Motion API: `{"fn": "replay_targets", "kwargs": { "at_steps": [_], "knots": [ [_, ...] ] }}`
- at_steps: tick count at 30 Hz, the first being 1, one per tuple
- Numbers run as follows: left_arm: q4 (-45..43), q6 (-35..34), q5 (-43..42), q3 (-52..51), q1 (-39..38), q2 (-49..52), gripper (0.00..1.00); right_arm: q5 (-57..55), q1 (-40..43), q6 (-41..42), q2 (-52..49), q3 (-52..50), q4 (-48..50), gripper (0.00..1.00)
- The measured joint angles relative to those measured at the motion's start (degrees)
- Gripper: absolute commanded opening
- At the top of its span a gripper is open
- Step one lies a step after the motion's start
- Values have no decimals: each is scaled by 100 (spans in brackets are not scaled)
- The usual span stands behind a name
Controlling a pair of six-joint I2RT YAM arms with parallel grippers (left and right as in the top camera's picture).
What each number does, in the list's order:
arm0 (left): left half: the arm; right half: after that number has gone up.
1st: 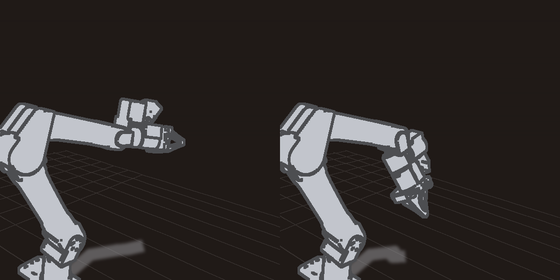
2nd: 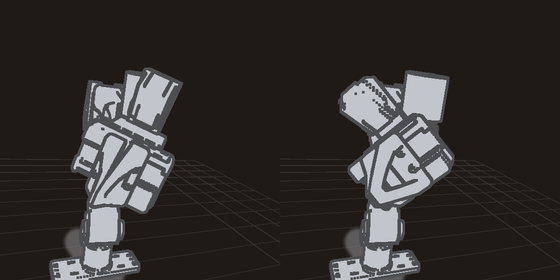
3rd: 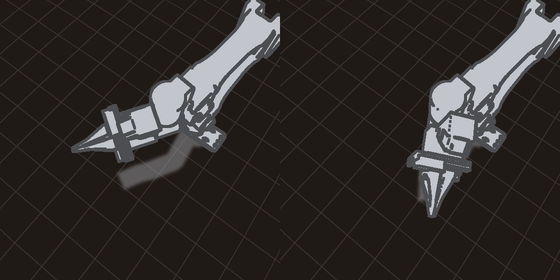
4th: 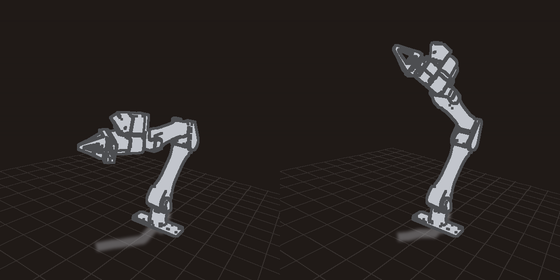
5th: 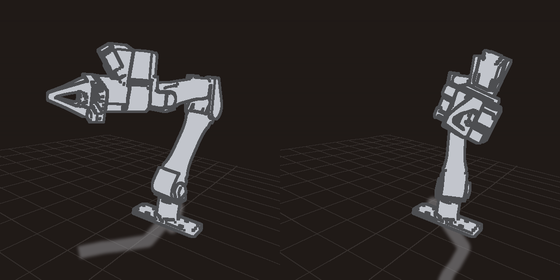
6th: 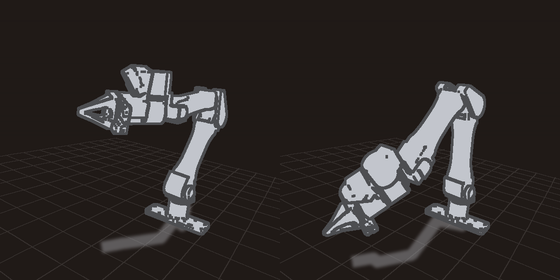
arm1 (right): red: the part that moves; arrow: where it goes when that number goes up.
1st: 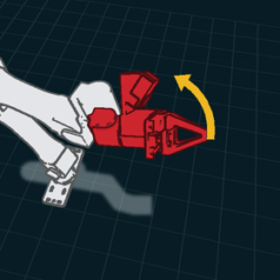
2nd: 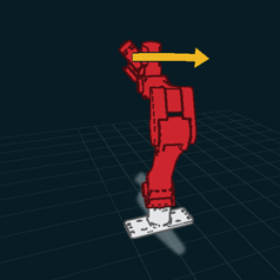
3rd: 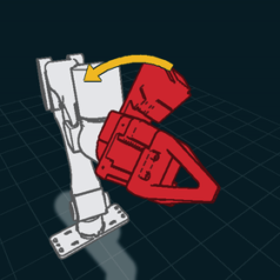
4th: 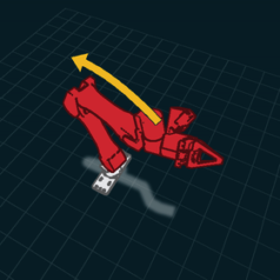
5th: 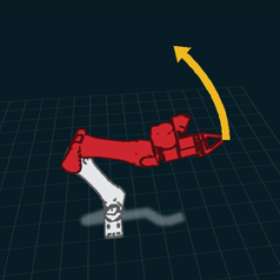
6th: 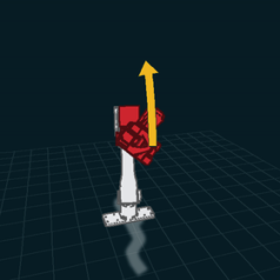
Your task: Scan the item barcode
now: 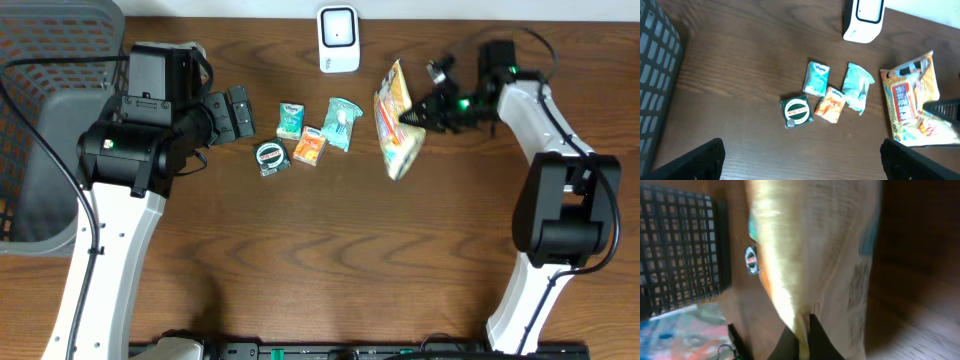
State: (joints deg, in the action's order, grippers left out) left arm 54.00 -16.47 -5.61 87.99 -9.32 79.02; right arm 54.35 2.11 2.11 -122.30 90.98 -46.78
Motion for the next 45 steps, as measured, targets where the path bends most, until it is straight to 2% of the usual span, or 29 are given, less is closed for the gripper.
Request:
{"fn": "replay_targets", "kwargs": {
  "at_steps": [3,8,9,12,13,16,20,23,24,30,31,32,35,36,37,38,45],
  "knots": [
    [2,0,0,0,0,0,98,-116,372,48,-7,-455,68,4],
    [0,0,0,0,0,0,98,-1058,975,186,-7,-227,-640,16],
    [0,0,0,0,0,0,98,-1231,1049,199,-2,-103,-796,20],
    [-2,2,0,0,0,0,98,-1864,1185,262,48,575,-1375,44],
    [0,2,0,0,0,0,98,-2050,1176,267,92,793,-1526,50],
    [0,0,0,0,0,0,98,-2570,1049,251,221,1274,-1910,61],
    [0,2,0,0,0,0,98,-3348,544,177,372,1513,-1996,63],
    [0,2,0,0,0,0,98,-4024,57,151,372,1453,-1961,75],
    [0,0,0,0,0,0,98,-4258,-131,146,372,1392,-1869,76],
    [0,2,2,0,0,0,98,-5298,-804,339,374,444,-920,72],
    [0,2,0,2,0,0,98,-5412,-839,387,374,199,-610,68],
    [-2,0,0,0,0,0,97,-5501,-846,424,378,-20,-350,61],
    [0,2,0,2,0,0,98,-5606,-841,494,374,-603,348,28],
    [-2,0,0,0,0,0,98,-5615,-841,520,407,-791,586,24],
    [0,2,0,0,0,0,98,-5633,-846,527,472,-874,695,7],
    [0,2,0,0,0,0,98,-5637,-846,546,525,-925,743,1],
    [2,0,0,2,0,0,98,-5237,-828,595,540,-647,575,1]
  ]
}}
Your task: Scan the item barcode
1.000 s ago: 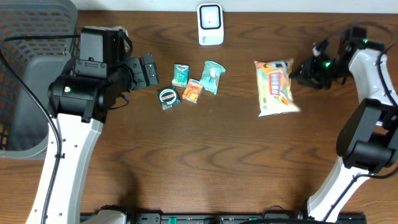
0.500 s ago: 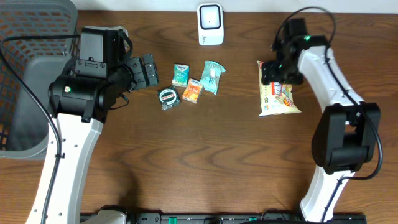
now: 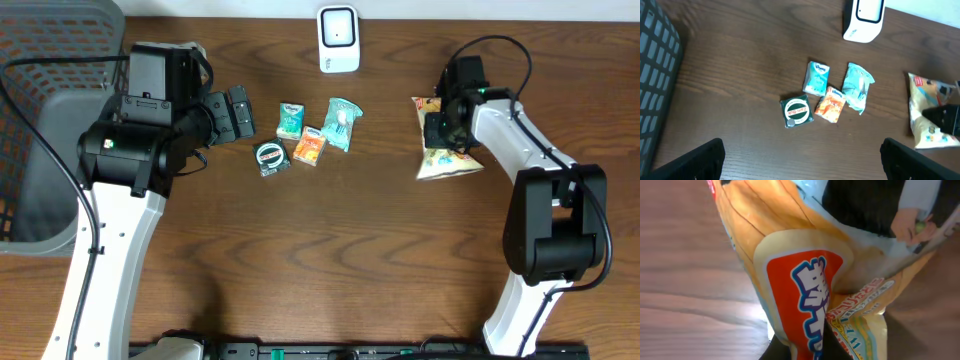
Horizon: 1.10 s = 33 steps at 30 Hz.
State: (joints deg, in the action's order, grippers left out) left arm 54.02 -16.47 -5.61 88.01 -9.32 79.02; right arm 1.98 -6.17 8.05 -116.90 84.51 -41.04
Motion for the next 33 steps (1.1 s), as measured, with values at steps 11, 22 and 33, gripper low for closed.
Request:
{"fn": "replay_targets", "kwargs": {
  "at_steps": [11,22,33],
  "knots": [
    [2,0,0,-2,0,0,98,1228,-649,4,-195,1440,3165,1],
    [-7,2,0,-2,0,4,98,-76,-1609,4,-1443,1469,7134,1],
    [-2,0,2,-2,0,4,98,-334,-1484,50,-1934,1423,7560,1]
  ]
}}
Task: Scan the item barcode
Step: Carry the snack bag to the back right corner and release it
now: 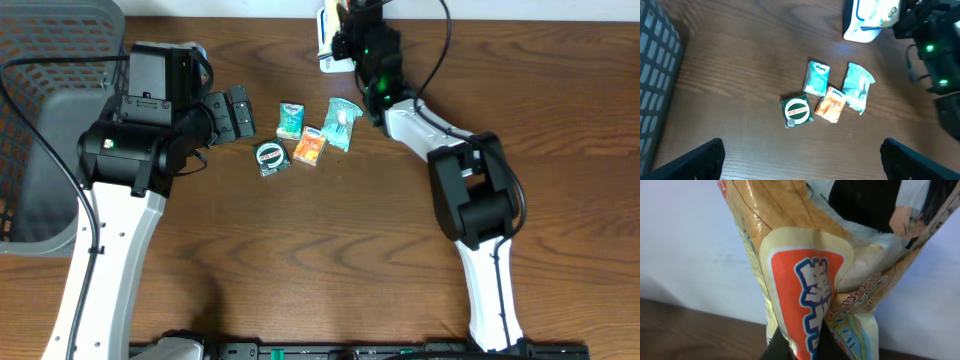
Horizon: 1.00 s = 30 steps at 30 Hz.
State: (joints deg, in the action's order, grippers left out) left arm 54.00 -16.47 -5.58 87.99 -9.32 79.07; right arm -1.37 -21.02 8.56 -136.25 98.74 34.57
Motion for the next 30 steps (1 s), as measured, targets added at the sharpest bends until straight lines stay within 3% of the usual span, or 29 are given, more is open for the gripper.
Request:
{"fn": "replay_targets", "kwargs": {
  "at_steps": [8,11,12,14,15,19,23,30],
  "knots": [
    [-2,2,-2,0,0,0,98,7,1062,-184,1493,46,-2712,1],
    [0,0,-2,0,0,0,98,-109,2020,-1156,2072,179,-4391,1],
    [-2,0,0,0,0,0,98,-199,2249,-1467,2105,175,-4730,5],
    [-4,2,-2,0,0,0,98,-297,2597,-1921,2044,170,-5313,49],
    [2,0,0,0,0,0,98,-323,2761,-2063,1991,151,-5580,99],
    [2,0,0,0,0,0,98,-195,3491,-2155,1626,131,-6102,99],
    [0,0,-2,0,0,0,98,282,3700,-1910,1585,116,-6288,99],
    [0,2,-2,0,0,0,98,2660,3331,-1147,1587,116,-6321,88]
  ]
}}
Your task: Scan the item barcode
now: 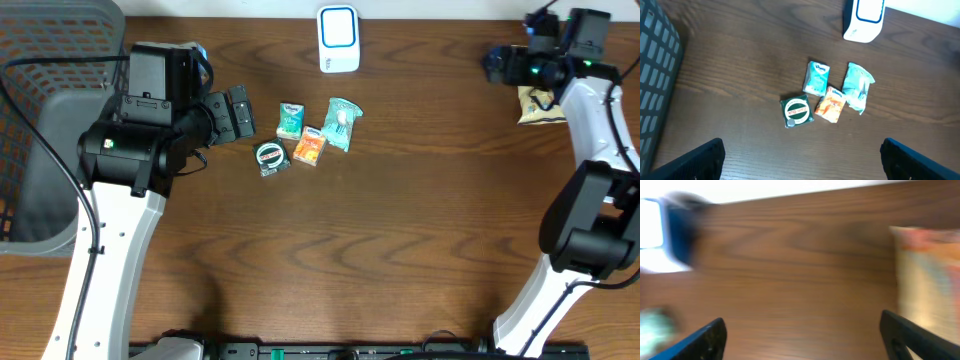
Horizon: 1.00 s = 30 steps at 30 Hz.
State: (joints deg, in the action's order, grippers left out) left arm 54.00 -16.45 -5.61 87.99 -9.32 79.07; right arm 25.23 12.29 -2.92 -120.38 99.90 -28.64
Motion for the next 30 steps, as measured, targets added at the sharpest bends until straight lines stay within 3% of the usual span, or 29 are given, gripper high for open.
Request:
{"fn": "replay_targets", "kwargs": {
  "at_steps": [4,6,10,15,20,22,28,30],
  "knots": [
    [2,-2,0,2,0,0,98,1141,-503,658,0,2,-308,99],
    [0,0,2,0,0,0,98,1386,-925,868,0,0,-671,99],
    [0,-2,2,0,0,0,98,1410,-1635,1023,0,-59,-815,99],
    [2,0,0,2,0,0,98,813,-2468,1786,0,-374,-415,99],
    [2,-2,0,0,0,0,98,236,-3014,2529,-85,-476,-227,92],
    [0,0,2,0,0,0,98,33,-3132,2747,-173,-479,-236,83],
    [0,0,2,0,0,0,98,-291,-3169,3250,-492,-503,-243,75],
    [0,0,0,2,0,0,98,-319,-3161,3357,-584,-505,-219,65]
  ]
}}
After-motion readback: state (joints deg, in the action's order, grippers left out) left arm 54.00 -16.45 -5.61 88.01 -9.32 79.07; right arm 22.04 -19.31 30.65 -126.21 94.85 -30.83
